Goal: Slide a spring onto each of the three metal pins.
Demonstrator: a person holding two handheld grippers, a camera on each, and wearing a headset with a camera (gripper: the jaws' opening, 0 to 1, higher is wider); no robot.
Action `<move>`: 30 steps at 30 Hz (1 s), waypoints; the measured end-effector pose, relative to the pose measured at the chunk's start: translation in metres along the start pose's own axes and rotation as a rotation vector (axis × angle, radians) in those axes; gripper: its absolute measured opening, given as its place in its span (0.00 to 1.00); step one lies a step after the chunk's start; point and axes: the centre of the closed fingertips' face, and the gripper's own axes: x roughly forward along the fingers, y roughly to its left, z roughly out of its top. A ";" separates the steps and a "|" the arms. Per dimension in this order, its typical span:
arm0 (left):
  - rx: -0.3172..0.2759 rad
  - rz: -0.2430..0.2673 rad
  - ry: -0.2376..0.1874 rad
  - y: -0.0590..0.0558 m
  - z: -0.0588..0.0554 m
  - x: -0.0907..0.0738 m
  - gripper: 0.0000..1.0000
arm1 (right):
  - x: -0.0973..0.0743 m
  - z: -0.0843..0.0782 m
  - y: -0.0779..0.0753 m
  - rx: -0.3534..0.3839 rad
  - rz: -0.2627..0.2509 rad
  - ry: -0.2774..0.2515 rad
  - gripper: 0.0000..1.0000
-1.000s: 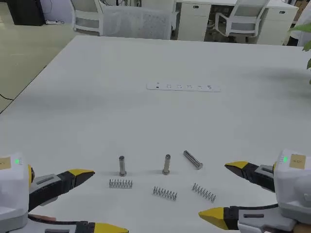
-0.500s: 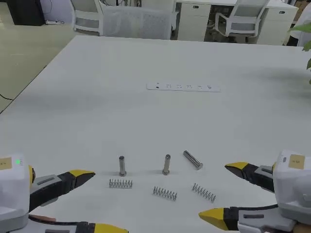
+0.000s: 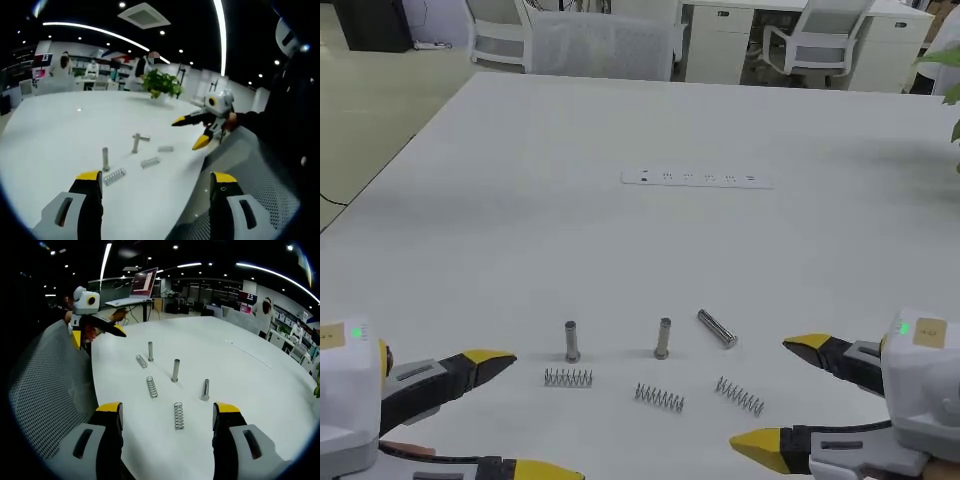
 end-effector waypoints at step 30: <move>-0.006 -0.012 0.051 -0.001 -0.009 0.001 0.79 | 0.002 -0.004 0.002 -0.004 0.010 0.017 0.72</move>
